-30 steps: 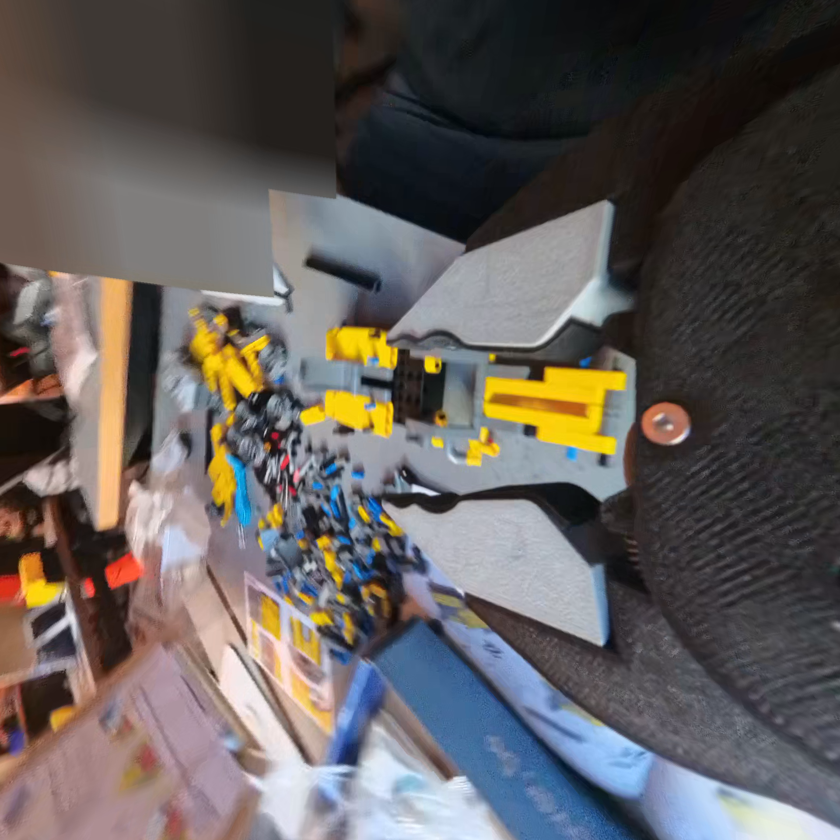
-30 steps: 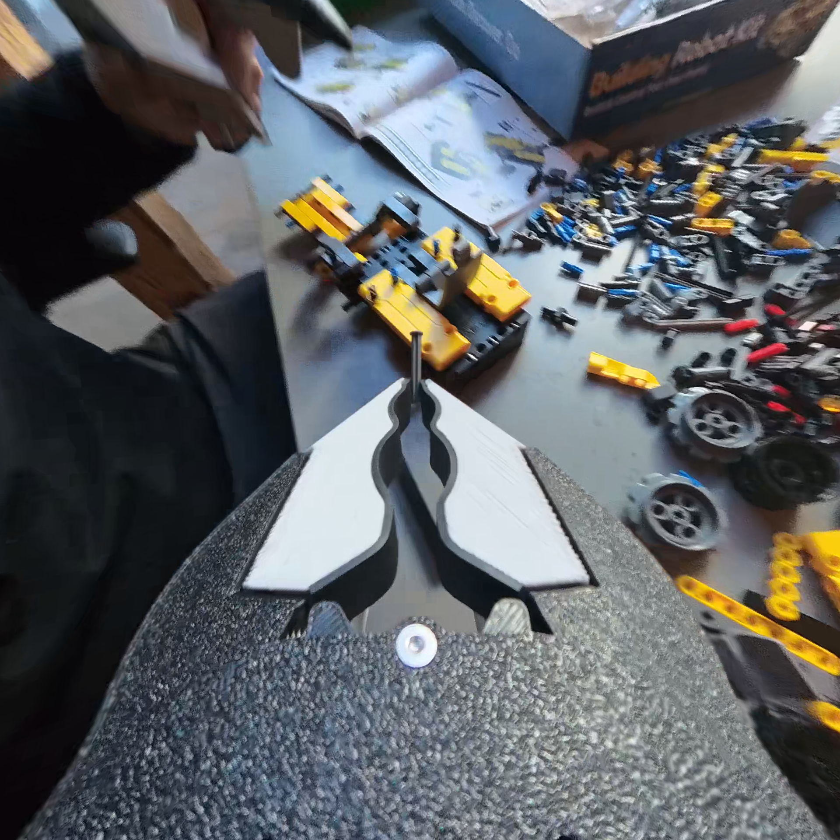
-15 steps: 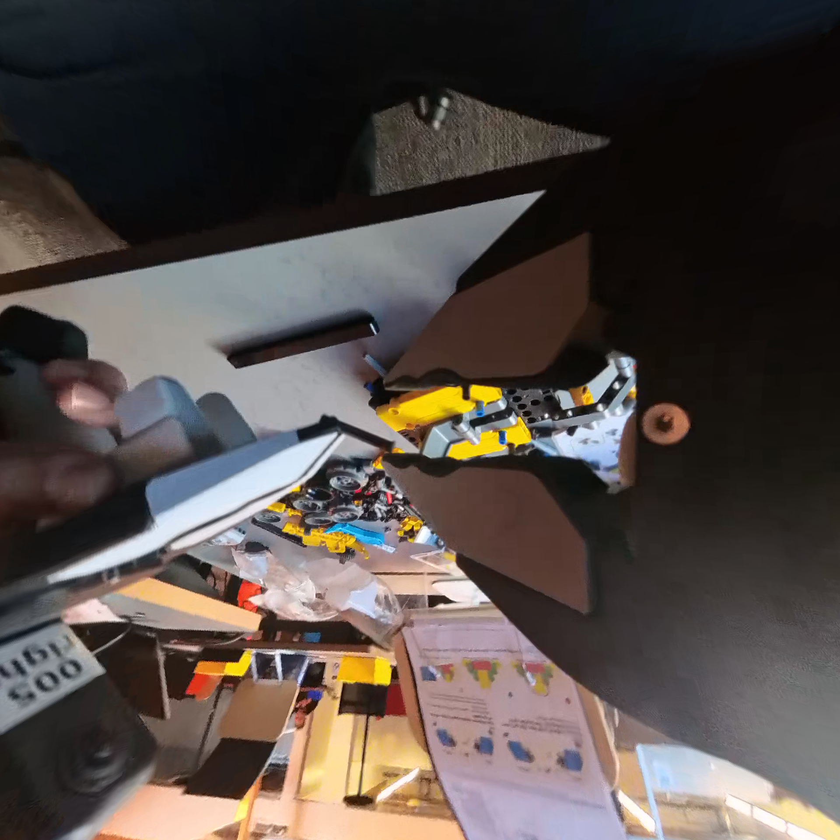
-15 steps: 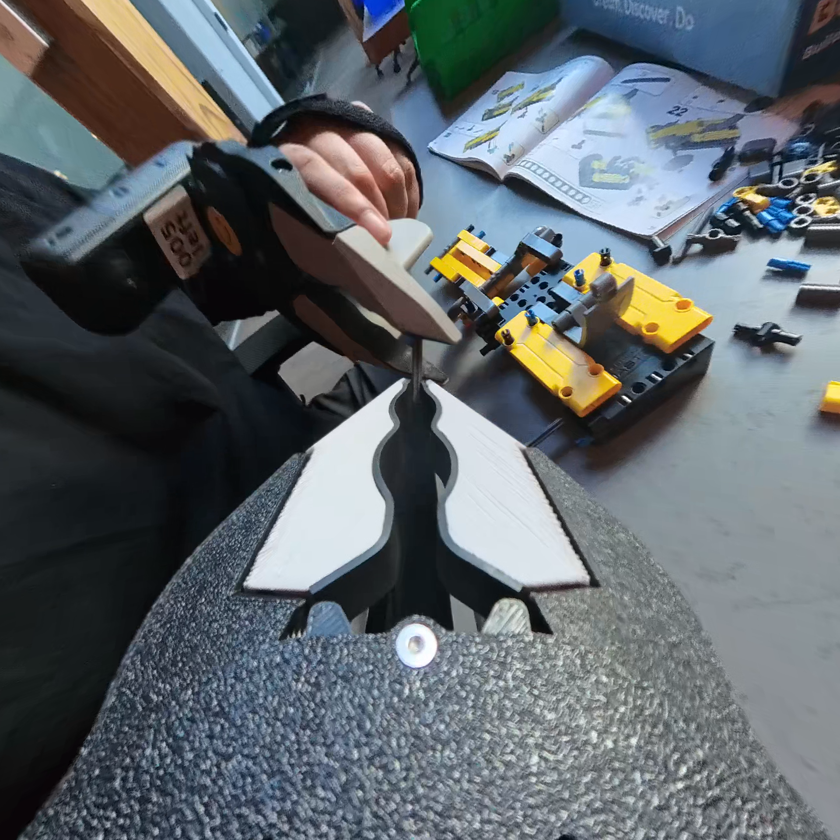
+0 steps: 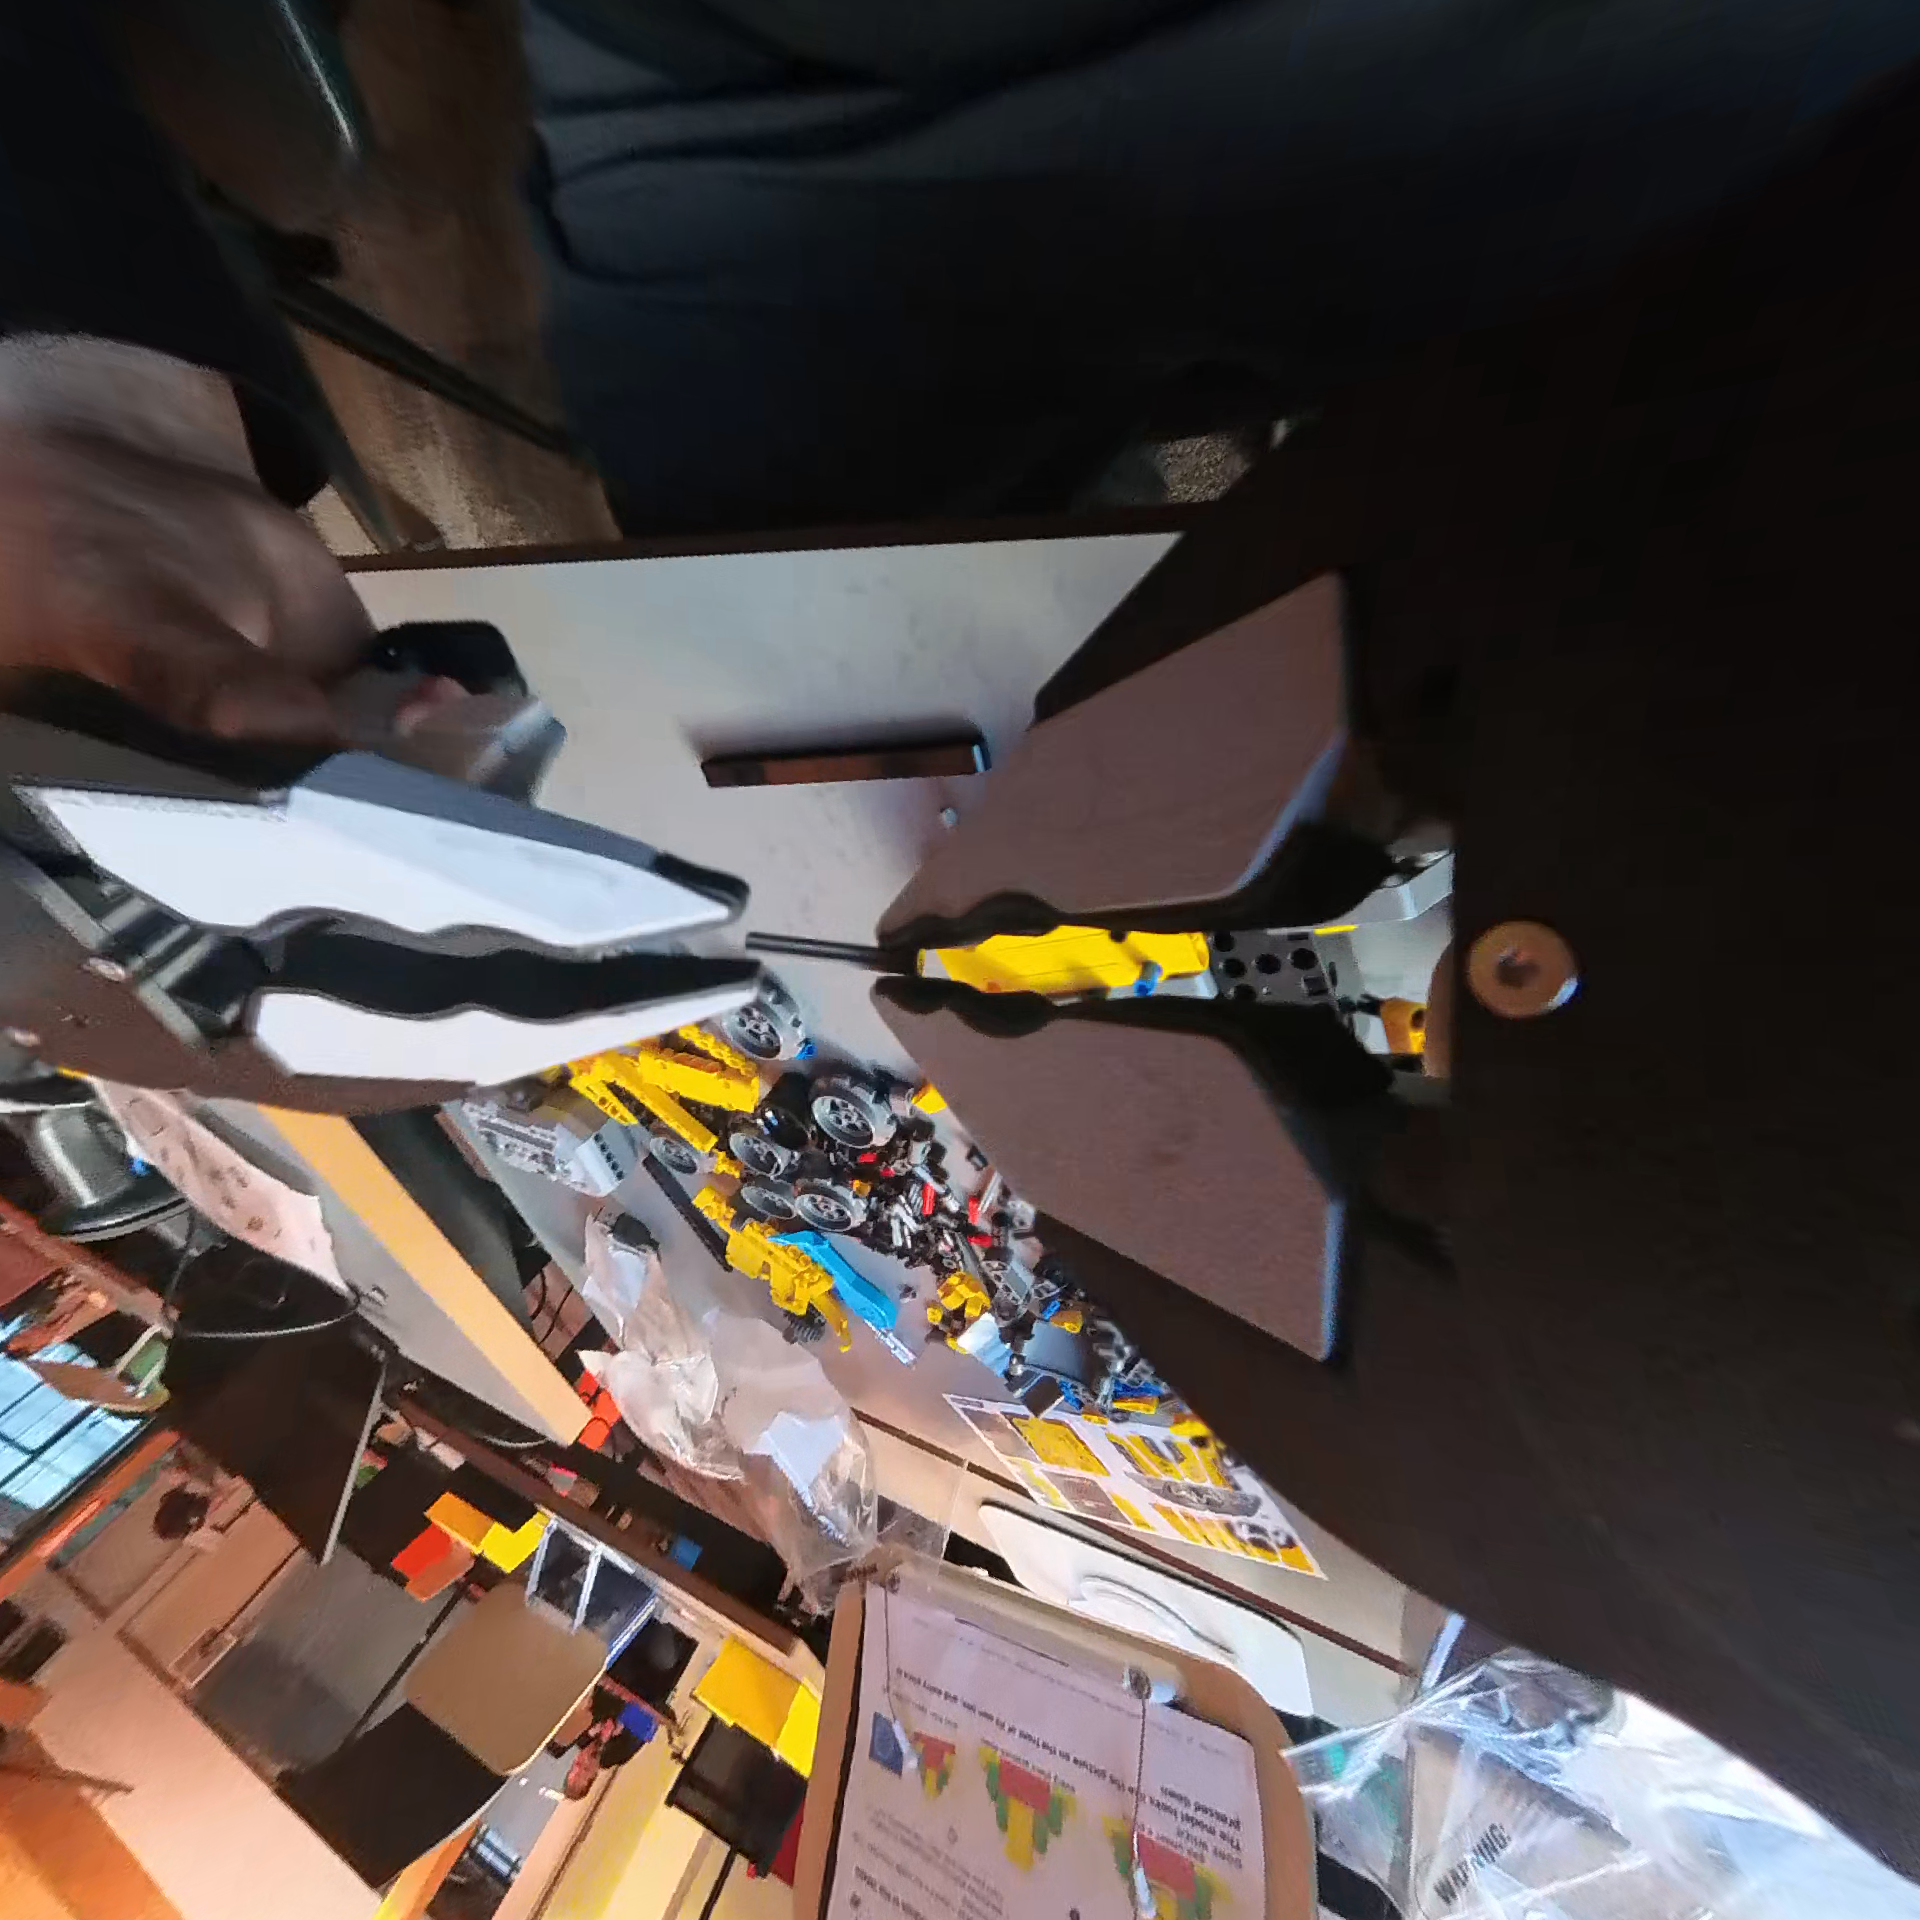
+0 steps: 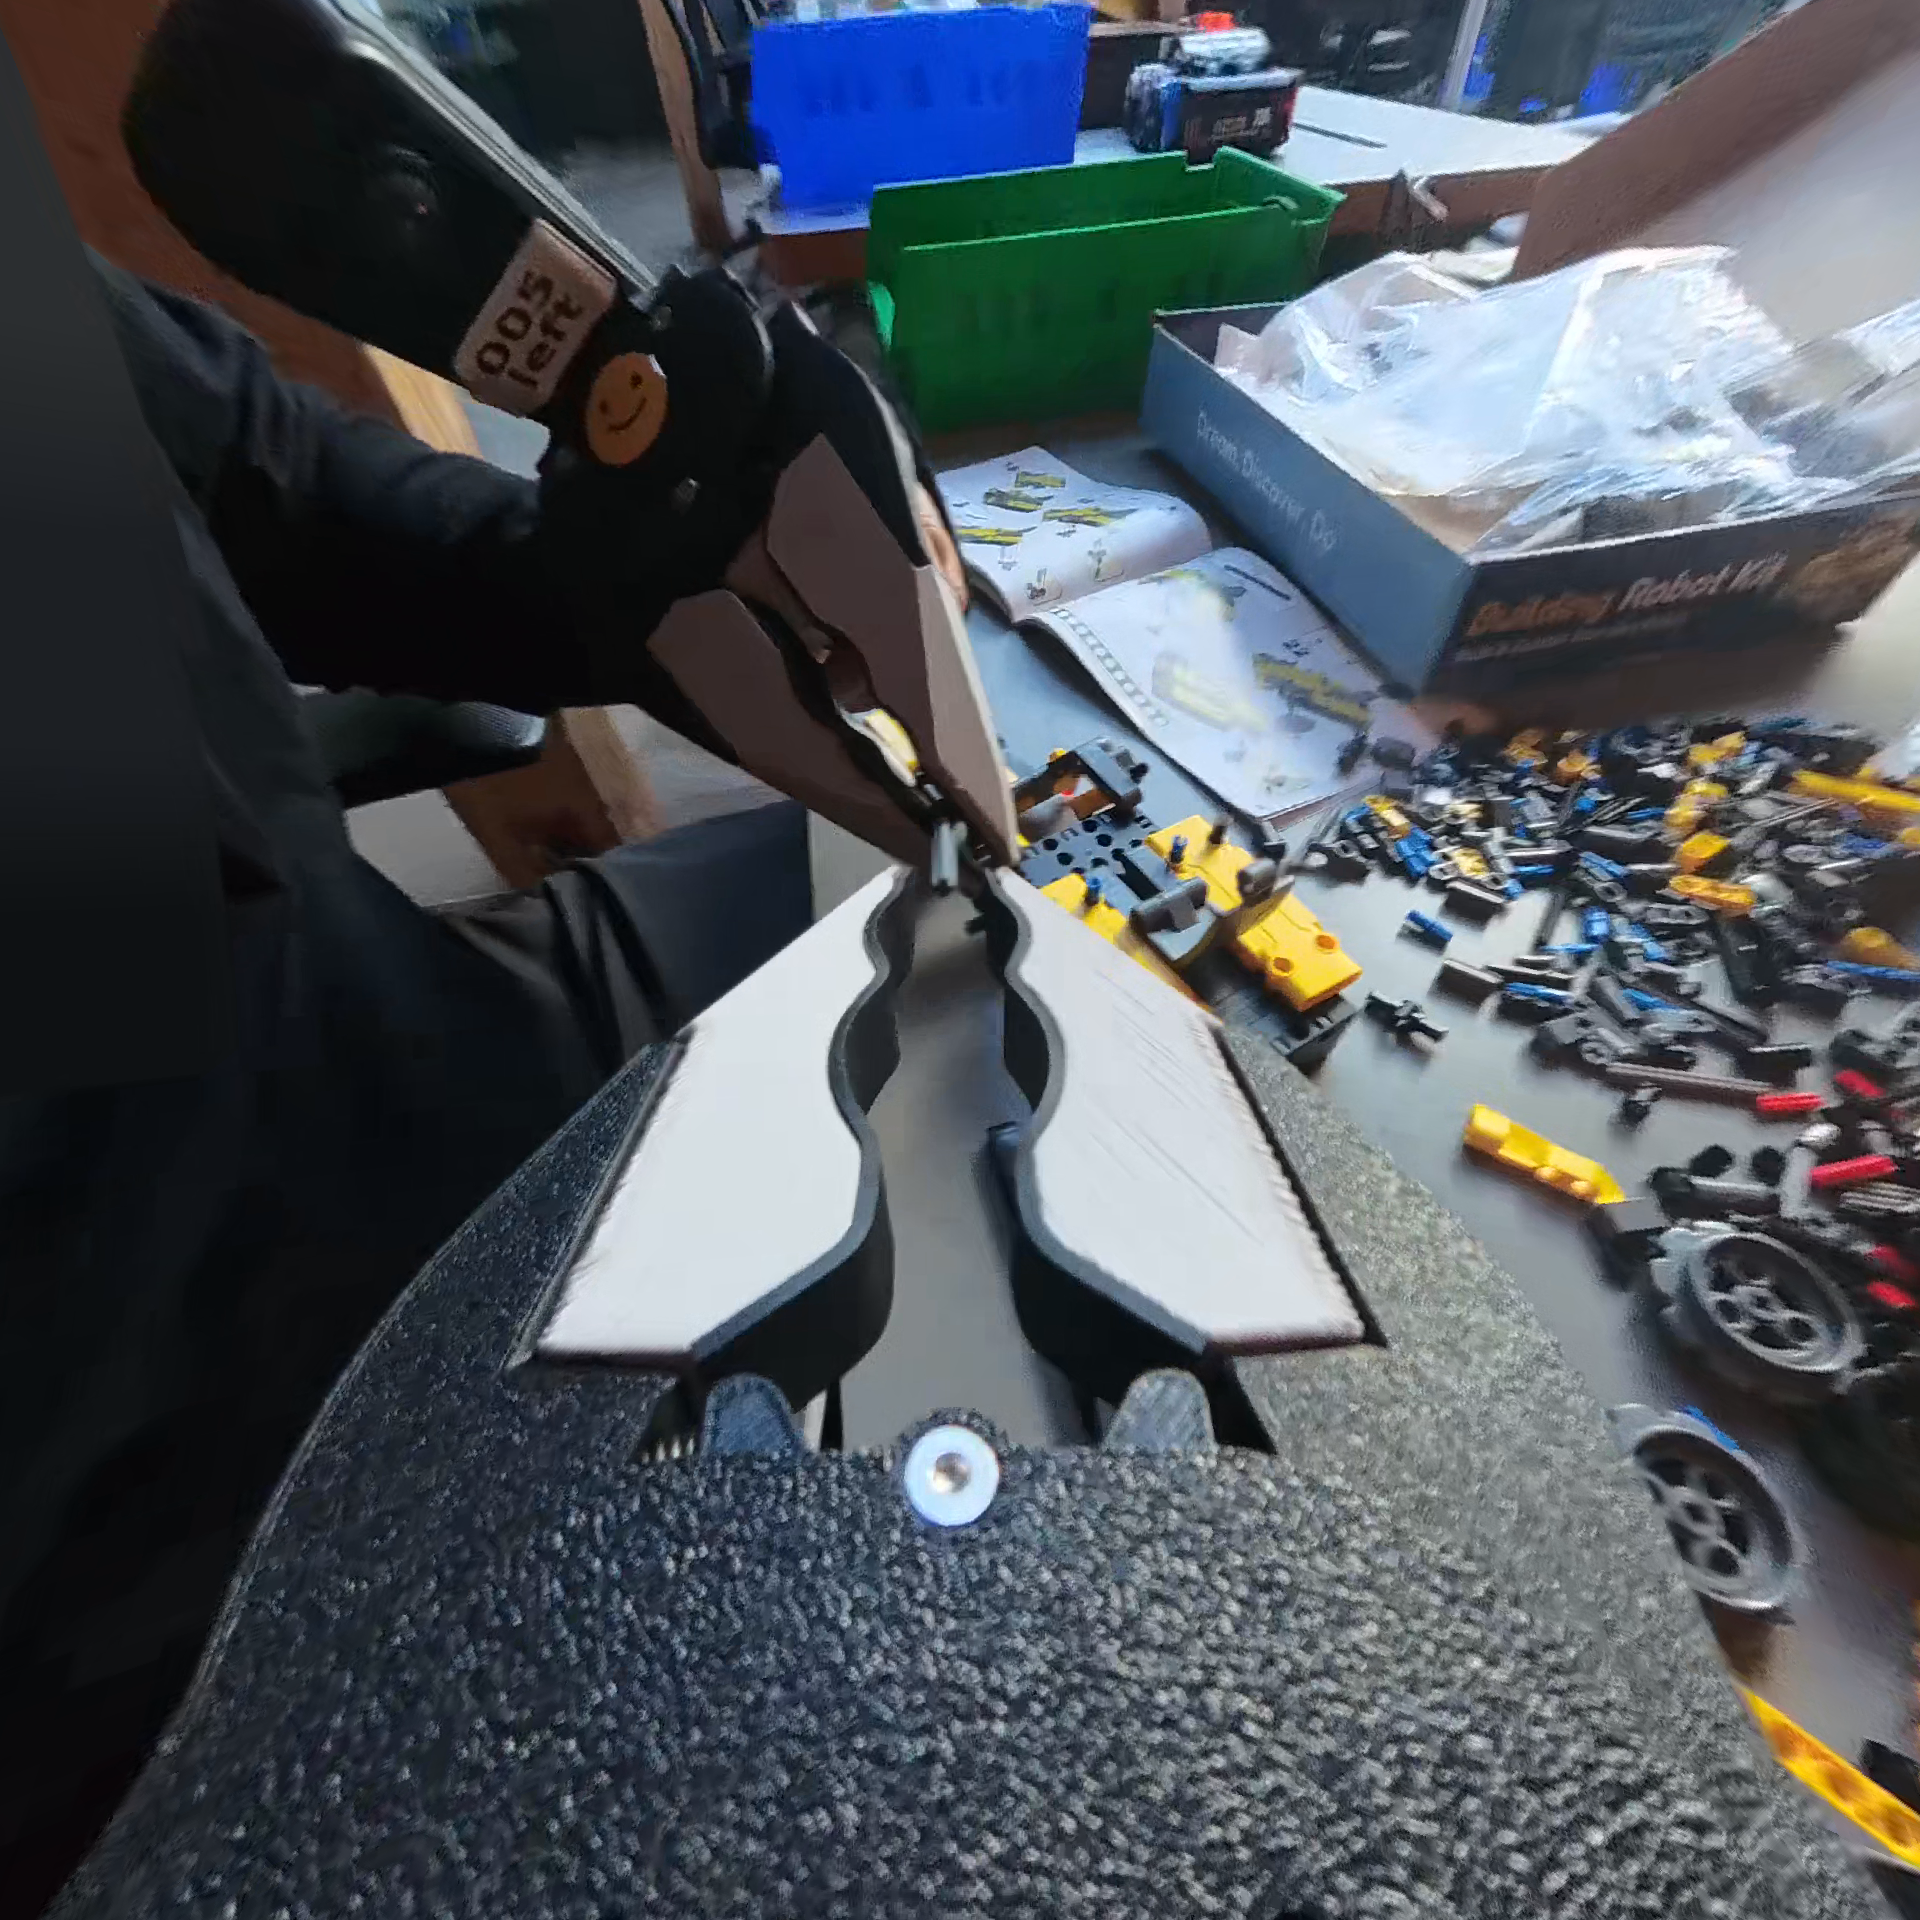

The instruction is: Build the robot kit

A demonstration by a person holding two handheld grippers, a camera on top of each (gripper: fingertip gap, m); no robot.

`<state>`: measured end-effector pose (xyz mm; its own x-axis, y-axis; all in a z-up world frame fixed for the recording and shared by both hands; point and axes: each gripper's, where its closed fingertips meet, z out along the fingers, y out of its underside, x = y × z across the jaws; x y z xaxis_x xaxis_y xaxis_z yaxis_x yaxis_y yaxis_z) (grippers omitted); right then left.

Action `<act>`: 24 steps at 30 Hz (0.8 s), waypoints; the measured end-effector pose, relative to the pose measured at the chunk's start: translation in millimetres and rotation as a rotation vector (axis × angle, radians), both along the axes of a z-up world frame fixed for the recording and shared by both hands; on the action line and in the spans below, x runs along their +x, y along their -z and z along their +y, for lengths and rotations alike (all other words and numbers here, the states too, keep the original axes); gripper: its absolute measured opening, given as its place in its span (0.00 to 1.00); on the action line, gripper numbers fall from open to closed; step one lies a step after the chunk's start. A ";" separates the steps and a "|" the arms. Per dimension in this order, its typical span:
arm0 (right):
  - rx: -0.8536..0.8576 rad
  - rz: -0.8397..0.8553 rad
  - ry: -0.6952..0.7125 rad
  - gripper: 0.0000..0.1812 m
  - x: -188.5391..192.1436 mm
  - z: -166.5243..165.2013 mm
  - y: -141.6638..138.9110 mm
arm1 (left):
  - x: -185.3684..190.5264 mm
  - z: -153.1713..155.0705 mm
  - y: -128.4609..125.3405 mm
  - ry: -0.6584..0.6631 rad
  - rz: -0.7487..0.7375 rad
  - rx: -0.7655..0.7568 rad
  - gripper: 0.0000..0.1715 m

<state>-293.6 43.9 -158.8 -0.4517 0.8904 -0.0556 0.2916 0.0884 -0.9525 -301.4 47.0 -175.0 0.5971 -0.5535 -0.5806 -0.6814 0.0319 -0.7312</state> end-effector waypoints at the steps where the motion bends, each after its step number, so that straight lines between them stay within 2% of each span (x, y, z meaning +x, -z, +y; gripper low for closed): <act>1: 0.024 0.014 0.011 0.05 -1.1 -0.2 -2.2 | 1.7 -1.3 -1.5 0.010 -0.003 0.007 0.01; 3: 0.038 0.024 -0.012 0.02 -0.1 -6.5 -5.1 | 3.0 -1.6 -3.0 0.011 -0.007 0.017 0.01; 9: 0.069 0.018 0.003 0.00 -0.8 -4.5 -0.1 | 5.7 -0.5 0.0 0.013 -0.052 -0.010 0.01; 14: 0.047 0.076 0.029 0.00 -2.6 0.8 -2.6 | 5.6 3.8 -0.5 -0.026 -0.202 -0.071 0.01; 16: 0.084 0.071 0.026 0.06 -0.8 2.4 0.9 | 4.1 5.6 -0.1 -0.036 -0.153 -0.029 0.01; 20: 0.151 0.027 0.054 0.09 8.0 21.3 7.7 | -4.9 4.8 13.0 -0.042 0.058 -0.008 0.01; 22: 0.127 0.027 0.041 0.13 11.2 20.8 9.2 | -5.6 1.1 16.7 -0.021 0.101 -0.010 0.01; 24: 0.129 0.036 0.022 0.13 10.2 13.1 12.2 | -5.6 -0.3 19.2 -0.016 0.134 -0.005 0.01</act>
